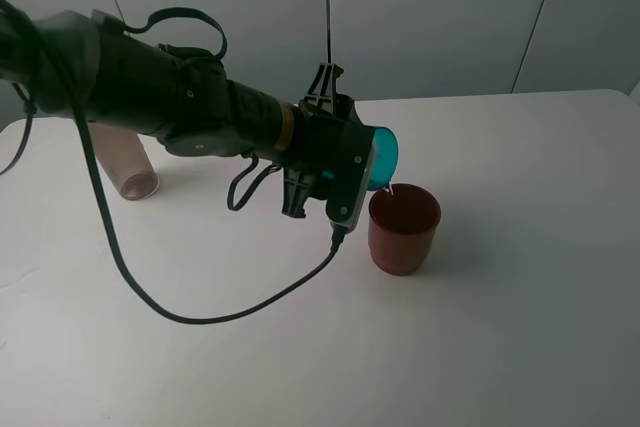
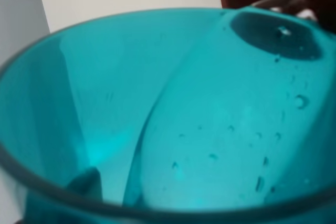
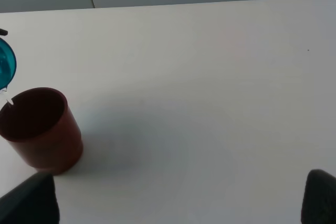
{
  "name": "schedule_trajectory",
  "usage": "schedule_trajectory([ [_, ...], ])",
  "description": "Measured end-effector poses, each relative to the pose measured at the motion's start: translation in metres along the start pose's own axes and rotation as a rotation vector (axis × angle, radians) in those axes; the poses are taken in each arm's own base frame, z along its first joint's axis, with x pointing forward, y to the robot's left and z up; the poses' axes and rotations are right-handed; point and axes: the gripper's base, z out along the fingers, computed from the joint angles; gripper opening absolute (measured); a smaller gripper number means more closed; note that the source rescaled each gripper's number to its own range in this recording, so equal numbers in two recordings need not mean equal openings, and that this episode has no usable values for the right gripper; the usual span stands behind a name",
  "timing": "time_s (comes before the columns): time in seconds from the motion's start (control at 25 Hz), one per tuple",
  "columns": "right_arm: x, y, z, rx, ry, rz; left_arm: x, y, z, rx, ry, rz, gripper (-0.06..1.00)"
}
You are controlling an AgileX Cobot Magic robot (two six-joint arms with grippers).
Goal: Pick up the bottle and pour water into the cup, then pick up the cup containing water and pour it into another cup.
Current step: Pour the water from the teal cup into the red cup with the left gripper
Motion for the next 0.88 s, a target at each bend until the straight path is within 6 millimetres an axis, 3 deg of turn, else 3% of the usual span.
schedule_trajectory([
  [0.88, 0.0, 0.0, 0.0, 0.0, 0.0, 0.0, -0.0012, 0.0026, -0.0001, 0.011, 0.029, 0.063, 0.08],
])
